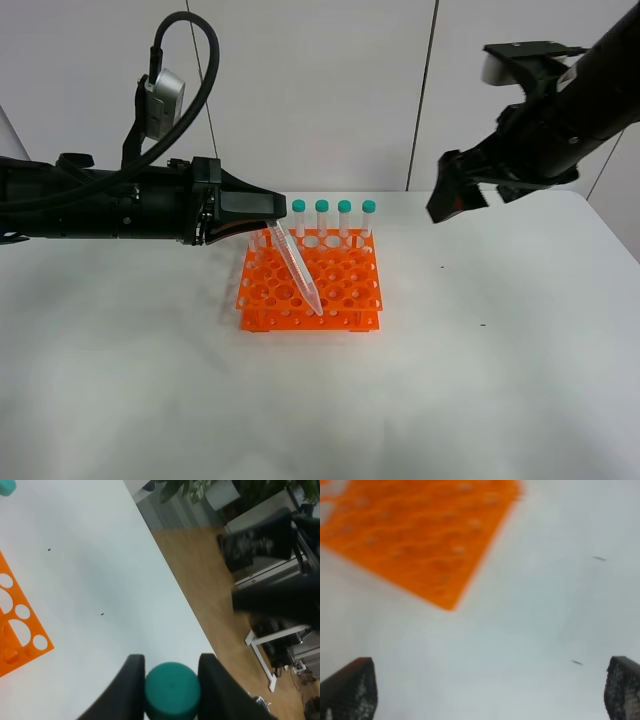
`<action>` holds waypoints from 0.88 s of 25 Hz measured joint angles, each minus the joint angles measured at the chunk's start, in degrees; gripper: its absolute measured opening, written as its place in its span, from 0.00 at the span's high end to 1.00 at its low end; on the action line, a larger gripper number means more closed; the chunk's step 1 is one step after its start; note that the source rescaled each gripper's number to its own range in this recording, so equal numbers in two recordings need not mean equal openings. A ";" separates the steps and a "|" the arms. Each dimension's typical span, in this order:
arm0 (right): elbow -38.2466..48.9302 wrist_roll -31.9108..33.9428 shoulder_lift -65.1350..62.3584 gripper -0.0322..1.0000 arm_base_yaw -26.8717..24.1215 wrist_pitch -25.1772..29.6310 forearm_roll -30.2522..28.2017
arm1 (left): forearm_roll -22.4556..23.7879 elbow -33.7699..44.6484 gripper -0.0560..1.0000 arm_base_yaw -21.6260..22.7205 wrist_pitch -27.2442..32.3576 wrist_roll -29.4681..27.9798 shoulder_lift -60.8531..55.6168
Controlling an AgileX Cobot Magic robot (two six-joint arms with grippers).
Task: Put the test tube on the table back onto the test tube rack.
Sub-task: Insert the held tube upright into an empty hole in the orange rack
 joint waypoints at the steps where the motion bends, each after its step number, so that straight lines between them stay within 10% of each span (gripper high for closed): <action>1: 0.00 0.00 0.02 0.01 -2.49 0.06 -0.06 | 0.00 0.00 0.94 0.00 0.00 0.00 0.00; 9: 0.00 0.24 0.02 0.00 -20.27 6.13 -1.02 | 0.00 0.00 0.94 0.00 0.00 0.00 0.00; 22: 0.00 0.30 0.02 0.00 -15.30 10.49 -0.74 | 0.00 0.00 0.94 0.00 0.00 0.00 0.00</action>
